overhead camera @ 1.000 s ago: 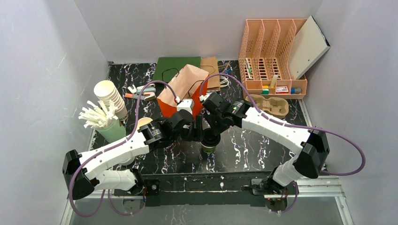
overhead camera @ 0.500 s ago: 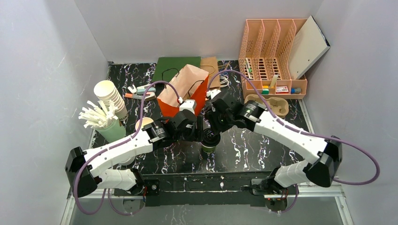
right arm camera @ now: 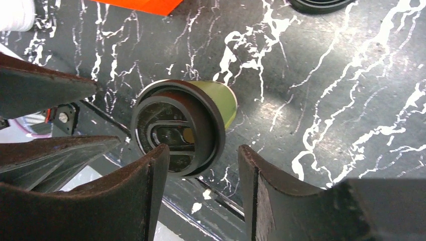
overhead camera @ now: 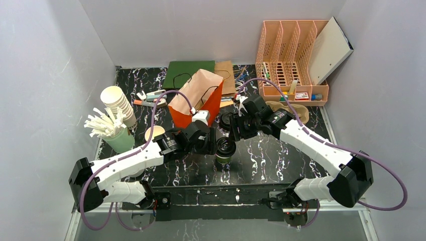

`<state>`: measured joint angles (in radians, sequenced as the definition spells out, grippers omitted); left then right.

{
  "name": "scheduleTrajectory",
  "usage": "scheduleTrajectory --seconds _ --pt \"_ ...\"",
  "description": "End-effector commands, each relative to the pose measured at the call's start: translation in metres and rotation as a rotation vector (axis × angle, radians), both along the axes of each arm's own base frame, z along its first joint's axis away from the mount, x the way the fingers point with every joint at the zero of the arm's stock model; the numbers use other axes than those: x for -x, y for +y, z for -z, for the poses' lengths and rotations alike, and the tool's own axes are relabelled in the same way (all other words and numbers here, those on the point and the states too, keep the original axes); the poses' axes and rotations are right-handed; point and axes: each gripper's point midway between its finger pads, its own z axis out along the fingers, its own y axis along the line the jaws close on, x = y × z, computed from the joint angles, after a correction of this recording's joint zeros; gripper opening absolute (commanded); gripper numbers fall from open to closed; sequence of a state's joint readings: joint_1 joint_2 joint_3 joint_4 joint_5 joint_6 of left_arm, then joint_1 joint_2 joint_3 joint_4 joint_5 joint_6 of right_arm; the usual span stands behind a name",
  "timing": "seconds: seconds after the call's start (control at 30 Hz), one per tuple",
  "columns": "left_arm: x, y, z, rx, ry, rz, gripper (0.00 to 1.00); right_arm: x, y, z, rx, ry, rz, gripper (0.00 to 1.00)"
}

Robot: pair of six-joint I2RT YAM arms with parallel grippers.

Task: Pack the takeout coffee
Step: Close the cup lid on the coffee cup.

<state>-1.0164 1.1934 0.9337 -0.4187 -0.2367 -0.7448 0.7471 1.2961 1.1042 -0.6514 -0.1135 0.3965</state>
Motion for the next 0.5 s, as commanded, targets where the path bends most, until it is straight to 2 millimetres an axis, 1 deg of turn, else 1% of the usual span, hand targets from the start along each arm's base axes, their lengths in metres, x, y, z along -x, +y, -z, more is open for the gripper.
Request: scheduleTrajectory --seconds 0.0,0.13,0.2,0.47 --pt "0.004 0.003 -0.007 0.044 0.003 -0.010 0.53 0.001 0.018 -0.016 -0.104 -0.010 -0.047 0.60" --pt "0.007 0.001 -0.005 0.064 0.014 -0.004 0.53 0.001 0.019 -0.012 -0.100 0.004 -0.051 0.56" --pt "0.009 -0.001 -0.004 0.072 0.024 0.002 0.51 0.001 0.019 -0.010 -0.096 0.009 -0.053 0.53" --pt "0.012 -0.004 0.005 0.074 0.050 0.007 0.50 0.006 0.020 -0.003 -0.087 0.040 -0.078 0.51"
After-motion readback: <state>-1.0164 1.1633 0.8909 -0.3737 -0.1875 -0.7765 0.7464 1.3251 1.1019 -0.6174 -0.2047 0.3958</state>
